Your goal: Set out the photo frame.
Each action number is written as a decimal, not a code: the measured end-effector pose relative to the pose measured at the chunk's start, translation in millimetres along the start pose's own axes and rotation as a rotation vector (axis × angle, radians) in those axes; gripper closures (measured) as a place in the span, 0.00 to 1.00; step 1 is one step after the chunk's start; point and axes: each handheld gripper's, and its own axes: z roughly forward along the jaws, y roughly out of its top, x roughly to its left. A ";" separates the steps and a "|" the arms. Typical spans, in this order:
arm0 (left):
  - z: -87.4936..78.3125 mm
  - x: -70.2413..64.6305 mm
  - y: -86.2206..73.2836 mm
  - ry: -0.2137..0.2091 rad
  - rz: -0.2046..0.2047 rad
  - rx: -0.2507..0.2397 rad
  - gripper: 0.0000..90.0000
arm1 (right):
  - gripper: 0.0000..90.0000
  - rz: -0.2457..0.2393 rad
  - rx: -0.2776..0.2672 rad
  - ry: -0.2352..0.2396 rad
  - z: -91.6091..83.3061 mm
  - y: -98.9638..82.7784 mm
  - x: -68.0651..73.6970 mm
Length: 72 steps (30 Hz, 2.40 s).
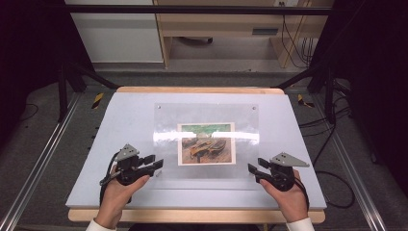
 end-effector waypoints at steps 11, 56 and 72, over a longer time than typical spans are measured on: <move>-6.0 -3.5 -4.9 0.004 0.008 -0.007 0.67 | 0.64 -0.011 0.001 -0.013 -6.9 -4.4 3.6; -20.3 -15.7 -20.1 -0.002 0.020 0.011 0.76 | 0.80 -0.001 -0.004 -0.032 -22.5 -20.4 11.2; -22.6 -17.5 -21.9 -0.006 0.033 0.026 0.76 | 0.81 -0.011 0.003 -0.035 -24.9 -22.9 13.4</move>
